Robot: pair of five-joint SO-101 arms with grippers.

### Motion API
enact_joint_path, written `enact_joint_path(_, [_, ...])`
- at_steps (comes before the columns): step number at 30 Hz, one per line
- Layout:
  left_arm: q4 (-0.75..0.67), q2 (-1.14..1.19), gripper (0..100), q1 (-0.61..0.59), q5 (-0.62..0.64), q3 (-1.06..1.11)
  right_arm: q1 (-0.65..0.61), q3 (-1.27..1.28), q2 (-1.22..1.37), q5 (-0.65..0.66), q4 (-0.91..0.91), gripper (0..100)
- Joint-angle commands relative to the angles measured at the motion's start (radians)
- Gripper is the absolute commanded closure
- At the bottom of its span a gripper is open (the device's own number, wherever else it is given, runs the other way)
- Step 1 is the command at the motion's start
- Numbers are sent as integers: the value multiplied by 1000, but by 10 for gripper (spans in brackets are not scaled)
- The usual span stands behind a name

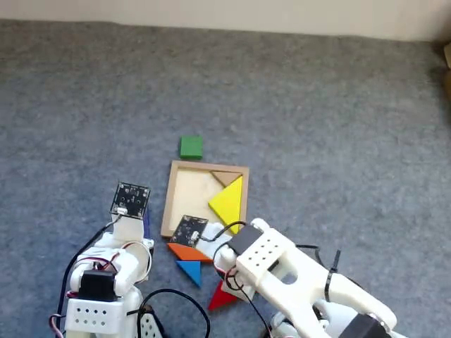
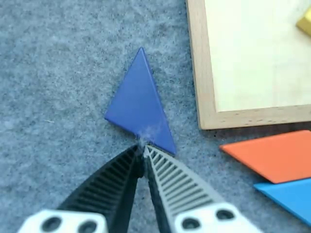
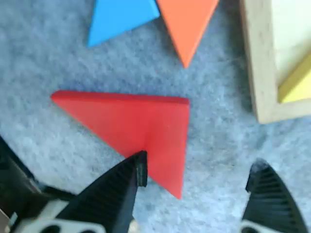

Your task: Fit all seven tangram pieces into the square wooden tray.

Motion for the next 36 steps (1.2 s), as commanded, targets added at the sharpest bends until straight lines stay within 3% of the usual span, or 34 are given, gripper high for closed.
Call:
enact_joint_path(1, [3,-41,995,7,-5,21,-15,2,-41,-94,-59,682])
enact_joint_path(11, [3,-41,995,7,-5,21,-28,-1,-42,-126,56,683])
enact_joint_path(20, [3,-41,995,7,-5,21,-116,22,-30,-130,-15,683])
enact_joint_path(28, [3,-41,995,7,-5,21,56,79,-31,-129,-73,690])
enact_joint_path(33, [3,-41,995,7,-5,21,147,79,-31,-124,-79,812])
enact_joint_path(36, [3,-41,995,7,-5,21,186,76,-31,-124,-79,831])
